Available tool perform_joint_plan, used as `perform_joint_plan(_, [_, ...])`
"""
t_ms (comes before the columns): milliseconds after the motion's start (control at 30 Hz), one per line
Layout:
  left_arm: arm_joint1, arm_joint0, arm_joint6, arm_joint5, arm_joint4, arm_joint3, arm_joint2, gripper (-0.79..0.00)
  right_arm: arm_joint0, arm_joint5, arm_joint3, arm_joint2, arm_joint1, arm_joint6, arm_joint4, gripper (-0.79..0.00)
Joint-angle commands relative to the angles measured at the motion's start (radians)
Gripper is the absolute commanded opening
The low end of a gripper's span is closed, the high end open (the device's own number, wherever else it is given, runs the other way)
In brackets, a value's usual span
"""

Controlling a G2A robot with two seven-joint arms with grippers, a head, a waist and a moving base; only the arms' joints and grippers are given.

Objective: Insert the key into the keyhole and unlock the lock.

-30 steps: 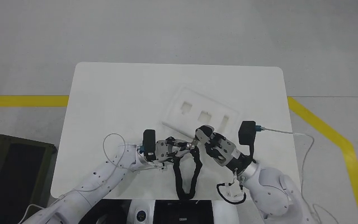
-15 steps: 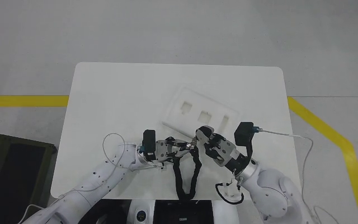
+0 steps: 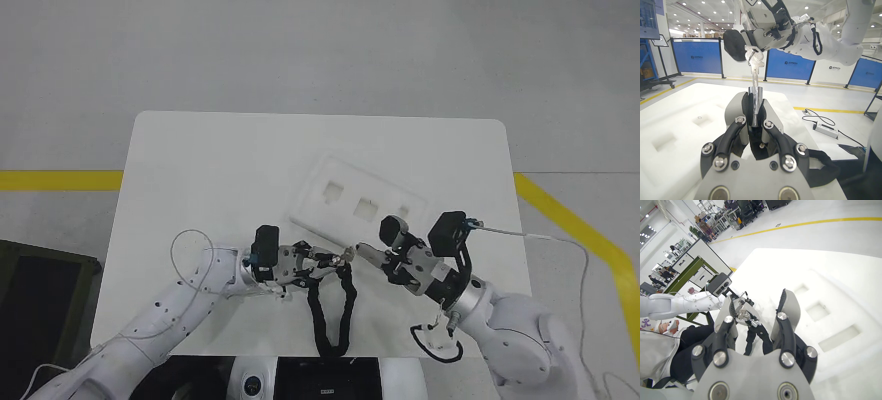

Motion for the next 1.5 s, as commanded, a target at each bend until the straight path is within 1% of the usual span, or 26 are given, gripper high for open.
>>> perform_joint_plan(0, [0.013,-0.009,-0.041,-0.041,-0.007,-0.019,-0.008,-0.785,-0.006,-0.011,-0.009,0.022,0.004,0.031,0.012,0.000])
perform_joint_plan(167, [0.042,-0.024,-0.131,-0.131,-0.055,-0.061,-0.023,-0.785,-0.019,-0.044,-0.022,0.055,0.012,0.091,0.026,0.000])
perform_joint_plan(300, [0.066,-0.041,-0.131,-0.131,-0.058,-0.069,0.008,-0.785,-0.019,-0.044,-0.022,0.055,0.012,0.091,0.026,0.000])
perform_joint_plan(433, [0.087,-0.069,-0.131,-0.131,-0.059,-0.057,0.035,-0.785,-0.019,-0.044,-0.022,0.055,0.012,0.091,0.026,0.000])
perform_joint_plan(600, [0.090,-0.074,-0.131,-0.131,-0.059,-0.055,0.039,-0.785,-0.016,-0.049,-0.023,0.050,0.013,0.091,0.016,0.000])
perform_joint_plan(700, [0.090,-0.074,-0.131,-0.131,-0.059,-0.055,0.039,-0.785,0.012,-0.136,-0.015,0.047,0.016,0.065,-0.029,0.000])
perform_joint_plan(800, [0.089,-0.062,-0.150,-0.115,-0.072,-0.064,0.039,-0.785,0.051,-0.286,0.027,0.042,0.021,0.017,-0.104,0.000])
perform_joint_plan(833, [0.088,-0.057,-0.164,-0.113,-0.082,-0.071,0.037,-0.785,0.064,-0.335,0.048,0.040,0.022,-0.007,-0.133,0.000])
perform_joint_plan(933, [0.089,-0.048,-0.193,-0.125,-0.106,-0.082,0.029,-0.785,0.096,-0.441,0.090,0.039,0.023,-0.121,-0.231,0.000])
perform_joint_plan(1033, [0.091,-0.040,-0.203,-0.131,-0.129,-0.087,0.024,-0.785,0.102,-0.504,0.123,0.024,0.021,-0.224,-0.294,0.000])
perform_joint_plan(1100, [0.094,-0.036,-0.197,-0.131,-0.148,-0.089,0.030,-0.785,0.109,-0.520,0.132,0.018,0.020,-0.282,-0.332,-0.006])
perform_joint_plan(1133, [0.096,-0.037,-0.197,-0.131,-0.153,-0.087,0.035,-0.785,0.110,-0.524,0.137,0.013,0.020,-0.306,-0.354,-0.483])
perform_joint_plan(1167, [0.098,-0.040,-0.201,-0.131,-0.156,-0.086,0.041,-0.785,0.110,-0.529,0.142,0.006,0.019,-0.319,-0.375,-0.631])
perform_joint_plan(1200, [0.100,-0.043,-0.205,-0.131,-0.161,-0.086,0.047,-0.785,0.112,-0.530,0.143,0.001,0.019,-0.328,-0.399,-0.656])
perform_joint_plan(1233, [0.102,-0.045,-0.207,-0.131,-0.167,-0.086,0.055,-0.785,0.114,-0.529,0.143,-0.003,0.020,-0.333,-0.428,-0.597])
perform_joint_plan(1300, [0.107,-0.053,-0.215,-0.131,-0.178,-0.083,0.070,-0.785,0.117,-0.518,0.138,-0.013,0.020,-0.329,-0.501,-0.453])
perform_joint_plan(1333, [0.110,-0.058,-0.221,-0.131,-0.183,-0.083,0.079,-0.785,0.117,-0.515,0.133,-0.020,0.021,-0.325,-0.535,-0.397])
perform_joint_plan(1367, [0.112,-0.063,-0.224,-0.131,-0.189,-0.082,0.087,-0.785,0.117,-0.514,0.129,-0.028,0.021,-0.322,-0.562,-0.259])
perform_joint_plan(1433, [0.118,-0.074,-0.231,-0.131,-0.198,-0.081,0.101,-0.785,0.120,-0.519,0.120,-0.043,0.023,-0.310,-0.612,-0.191])
perform_joint_plan(1467, [0.120,-0.079,-0.233,-0.131,-0.203,-0.080,0.106,-0.785,0.121,-0.524,0.118,-0.051,0.024,-0.306,-0.624,-0.139])
